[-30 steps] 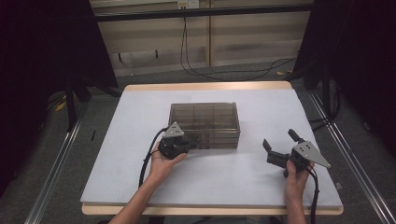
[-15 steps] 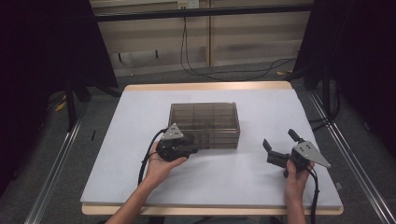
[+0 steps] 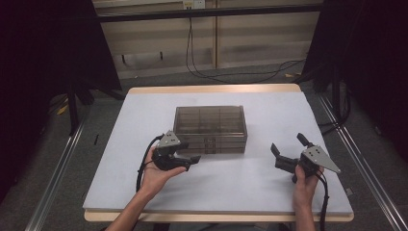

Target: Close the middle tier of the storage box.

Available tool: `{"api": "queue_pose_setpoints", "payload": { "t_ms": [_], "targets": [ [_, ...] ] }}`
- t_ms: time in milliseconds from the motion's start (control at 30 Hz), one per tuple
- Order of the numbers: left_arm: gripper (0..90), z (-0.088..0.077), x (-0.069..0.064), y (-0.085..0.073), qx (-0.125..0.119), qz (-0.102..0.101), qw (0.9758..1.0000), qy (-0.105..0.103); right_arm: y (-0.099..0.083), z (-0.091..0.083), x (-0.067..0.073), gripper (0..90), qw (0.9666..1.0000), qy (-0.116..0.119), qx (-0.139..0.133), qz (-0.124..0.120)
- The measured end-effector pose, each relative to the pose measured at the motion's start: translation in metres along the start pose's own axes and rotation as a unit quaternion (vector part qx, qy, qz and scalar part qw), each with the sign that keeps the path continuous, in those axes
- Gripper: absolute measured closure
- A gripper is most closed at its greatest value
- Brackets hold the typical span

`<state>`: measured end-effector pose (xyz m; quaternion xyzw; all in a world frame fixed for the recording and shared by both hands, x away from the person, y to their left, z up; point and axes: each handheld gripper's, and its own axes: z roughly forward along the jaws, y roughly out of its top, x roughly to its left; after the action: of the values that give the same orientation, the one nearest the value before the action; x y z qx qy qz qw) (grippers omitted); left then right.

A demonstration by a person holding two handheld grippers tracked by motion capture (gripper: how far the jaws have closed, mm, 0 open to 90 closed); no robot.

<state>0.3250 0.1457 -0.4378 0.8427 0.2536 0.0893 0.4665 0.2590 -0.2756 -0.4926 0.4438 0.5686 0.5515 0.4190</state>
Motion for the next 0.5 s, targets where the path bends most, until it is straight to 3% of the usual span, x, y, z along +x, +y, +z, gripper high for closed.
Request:
{"api": "queue_pose_setpoints", "payload": {
  "t_ms": [233,500],
  "targets": [
    [15.6,-0.015,0.002,-0.006,-0.005,-0.014,0.9997,0.017,0.000,0.000,0.000,0.0,1.0000,0.000,0.000,0.000],
    [8.5,-0.029,0.003,-0.013,-0.012,-0.033,0.9993,0.016,0.000,0.000,0.000,0.0,1.0000,-0.001,0.000,-0.001]
  ]
}}
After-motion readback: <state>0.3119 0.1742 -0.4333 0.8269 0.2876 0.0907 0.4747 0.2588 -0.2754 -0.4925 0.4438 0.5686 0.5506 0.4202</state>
